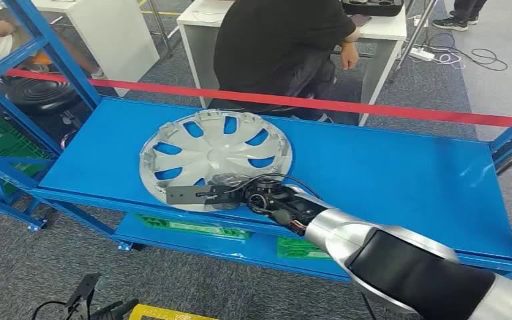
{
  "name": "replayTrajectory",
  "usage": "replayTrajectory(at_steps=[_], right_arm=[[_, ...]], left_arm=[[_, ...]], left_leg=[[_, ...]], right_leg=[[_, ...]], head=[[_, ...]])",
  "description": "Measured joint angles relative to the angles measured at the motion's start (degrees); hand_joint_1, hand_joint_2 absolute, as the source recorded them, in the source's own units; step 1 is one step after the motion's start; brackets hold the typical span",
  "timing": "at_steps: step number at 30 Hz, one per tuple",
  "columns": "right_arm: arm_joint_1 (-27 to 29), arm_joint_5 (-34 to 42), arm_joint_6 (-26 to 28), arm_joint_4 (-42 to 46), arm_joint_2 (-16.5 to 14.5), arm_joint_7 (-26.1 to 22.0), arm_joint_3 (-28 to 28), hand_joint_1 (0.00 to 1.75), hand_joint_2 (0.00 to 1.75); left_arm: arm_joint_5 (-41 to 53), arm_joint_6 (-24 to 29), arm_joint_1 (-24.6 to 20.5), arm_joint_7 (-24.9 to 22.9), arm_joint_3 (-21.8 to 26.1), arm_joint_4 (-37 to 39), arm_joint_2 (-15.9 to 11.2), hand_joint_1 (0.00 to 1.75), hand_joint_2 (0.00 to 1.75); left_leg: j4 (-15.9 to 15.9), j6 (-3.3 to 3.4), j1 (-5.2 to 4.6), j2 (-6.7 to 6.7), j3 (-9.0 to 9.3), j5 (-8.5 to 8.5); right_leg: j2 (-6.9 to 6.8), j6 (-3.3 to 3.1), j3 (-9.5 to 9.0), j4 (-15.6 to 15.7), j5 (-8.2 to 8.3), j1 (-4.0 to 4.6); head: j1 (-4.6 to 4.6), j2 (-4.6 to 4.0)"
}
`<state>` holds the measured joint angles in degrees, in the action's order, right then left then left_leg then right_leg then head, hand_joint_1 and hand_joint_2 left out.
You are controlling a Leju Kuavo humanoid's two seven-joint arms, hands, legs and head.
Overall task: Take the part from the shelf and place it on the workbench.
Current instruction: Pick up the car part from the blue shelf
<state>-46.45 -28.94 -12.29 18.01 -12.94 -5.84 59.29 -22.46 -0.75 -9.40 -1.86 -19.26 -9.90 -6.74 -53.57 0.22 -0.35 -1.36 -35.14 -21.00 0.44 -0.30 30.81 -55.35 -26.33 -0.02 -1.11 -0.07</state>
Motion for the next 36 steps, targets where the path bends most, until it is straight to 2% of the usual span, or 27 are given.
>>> replayTrajectory(at_steps=[3,9,13,16,20,23,26,36], right_arm=[[0.04,4.53,1.18,0.21,0.00,-3.30,-1.04,1.75,1.75],[-0.39,23.27,3.71,2.16,0.07,-19.61,-8.20,1.75,1.75],[-0.98,32.87,2.83,5.16,0.08,-26.18,-13.92,1.75,1.75],[-0.88,36.80,6.04,9.56,0.37,-27.20,-17.13,1.75,1.75],[-0.20,38.07,12.22,16.95,1.37,-26.13,-19.76,1.75,1.75],[1.02,38.87,13.52,22.07,2.05,-26.21,-21.30,1.75,1.75],[2.40,40.46,12.95,26.72,2.60,-26.46,-22.66,1.75,1.75],[6.32,48.74,2.94,39.45,3.15,-26.63,-24.52,1.75,1.75]], left_arm=[[-0.79,0.17,0.01,0.28,0.00,0.00,-0.12,0.00,1.75],[-1.97,1.22,0.39,1.04,0.00,0.00,-0.23,0.00,1.75],[-2.41,1.69,0.50,1.27,0.00,0.00,-0.21,0.00,1.75],[-3.17,1.90,0.70,1.63,0.00,0.00,-0.21,0.00,1.75],[-4.05,1.96,1.03,2.04,0.00,0.00,-0.21,0.00,1.75],[-4.33,1.98,1.24,2.14,-0.01,0.00,-0.22,0.00,1.75],[-4.47,2.00,1.36,2.14,-0.01,0.00,-0.23,0.00,1.75],[-4.71,2.07,1.39,2.14,-0.03,0.00,-0.21,0.00,1.75]], left_leg=[[0.00,0.00,0.00,0.00,0.00,0.00],[0.00,0.00,-0.01,0.02,0.00,-0.01],[0.00,0.00,-0.01,0.03,0.01,-0.01],[-0.01,0.00,0.00,0.03,0.00,0.00],[-0.02,0.00,0.00,0.02,-0.03,-0.01],[-0.03,0.01,0.00,0.02,-0.10,-0.02],[-0.04,0.01,0.00,0.03,-0.13,-0.03],[-0.01,-0.02,0.00,0.03,-0.14,-0.07]], right_leg=[[0.00,0.00,-0.01,0.00,0.00,0.00],[0.10,0.00,-0.01,0.00,0.01,0.01],[0.11,0.00,-0.01,0.00,0.01,0.01],[0.11,0.01,0.02,0.00,0.02,0.01],[0.09,0.01,0.04,0.00,0.01,0.00],[0.11,0.01,0.12,0.00,0.01,-0.01],[0.13,0.01,0.15,0.00,0.01,-0.01],[0.14,0.00,0.19,0.00,-0.01,0.02]], head=[[0.02,0.00],[0.00,0.00],[0.02,0.00],[0.02,0.00],[0.02,0.00],[0.01,0.00],[-0.01,0.00],[0.01,0.00]])
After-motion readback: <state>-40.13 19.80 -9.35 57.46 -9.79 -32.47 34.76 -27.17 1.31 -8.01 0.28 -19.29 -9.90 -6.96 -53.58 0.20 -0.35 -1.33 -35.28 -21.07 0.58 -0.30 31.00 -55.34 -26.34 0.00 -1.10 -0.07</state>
